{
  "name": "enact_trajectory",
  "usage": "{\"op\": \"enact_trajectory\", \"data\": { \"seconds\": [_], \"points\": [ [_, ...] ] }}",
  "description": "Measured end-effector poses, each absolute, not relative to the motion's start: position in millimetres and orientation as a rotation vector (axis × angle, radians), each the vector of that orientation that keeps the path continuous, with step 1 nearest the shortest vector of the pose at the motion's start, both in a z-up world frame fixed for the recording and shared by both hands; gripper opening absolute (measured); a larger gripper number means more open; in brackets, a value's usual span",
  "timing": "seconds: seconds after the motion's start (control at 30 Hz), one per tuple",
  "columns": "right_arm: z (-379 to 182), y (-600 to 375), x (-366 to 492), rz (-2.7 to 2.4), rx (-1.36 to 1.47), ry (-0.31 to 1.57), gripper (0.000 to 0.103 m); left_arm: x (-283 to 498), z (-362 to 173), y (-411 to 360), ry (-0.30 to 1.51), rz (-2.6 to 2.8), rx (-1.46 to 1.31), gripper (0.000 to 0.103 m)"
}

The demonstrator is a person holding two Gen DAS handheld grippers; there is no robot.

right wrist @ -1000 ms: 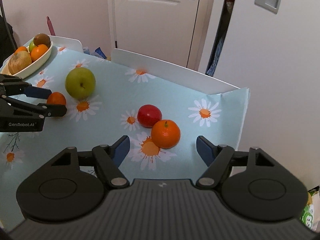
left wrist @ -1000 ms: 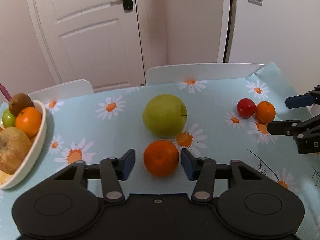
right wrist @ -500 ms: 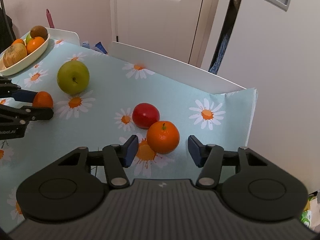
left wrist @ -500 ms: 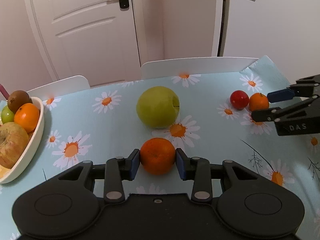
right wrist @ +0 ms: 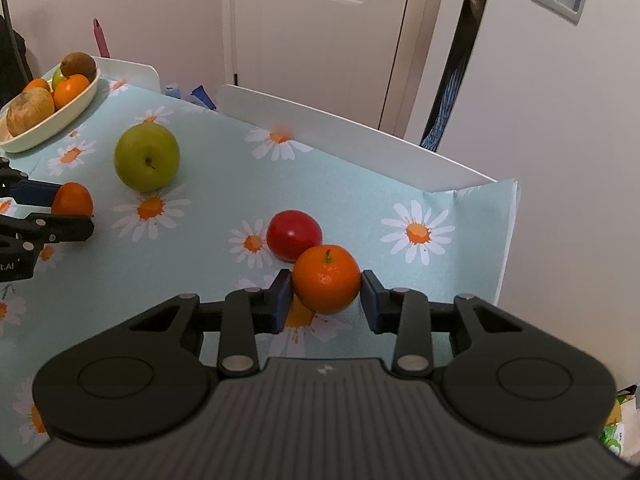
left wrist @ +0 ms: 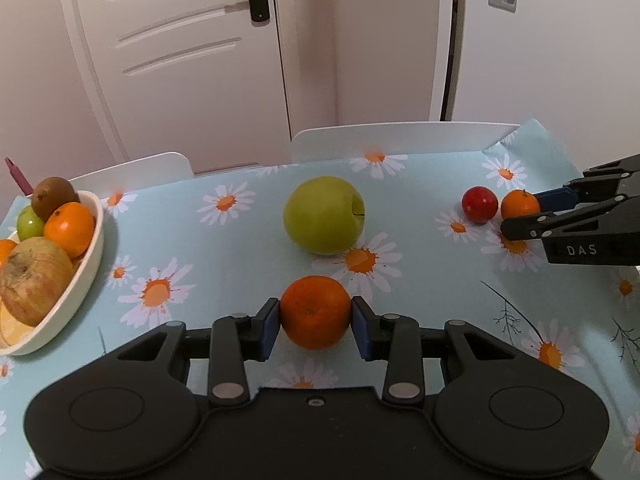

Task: Organize fruits
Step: 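Carry the orange and tangerine to the cream bowl with both tools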

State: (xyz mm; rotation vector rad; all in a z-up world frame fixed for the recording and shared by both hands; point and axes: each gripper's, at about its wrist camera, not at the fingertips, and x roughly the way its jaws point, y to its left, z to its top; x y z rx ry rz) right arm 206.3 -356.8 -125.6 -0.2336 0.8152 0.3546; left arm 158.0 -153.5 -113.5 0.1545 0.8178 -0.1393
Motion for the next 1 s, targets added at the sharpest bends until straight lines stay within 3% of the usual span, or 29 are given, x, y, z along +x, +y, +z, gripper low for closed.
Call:
{"op": "enact_trajectory", "data": {
  "seconds": [0.53, 1.0],
  "points": [
    [-69.1, -322.4, 170.2, 0.406, -0.207, 0.774, 0.051, 124.0, -63.8, -129.0, 0.753, -0.083, 0.118, 0.042],
    [-12.9, -238.7, 138.0, 0.495, -0.163, 0.738, 0.051, 87.9, -16.0, -62.8, 0.687, -0.024, 0.099, 0.042]
  ]
}}
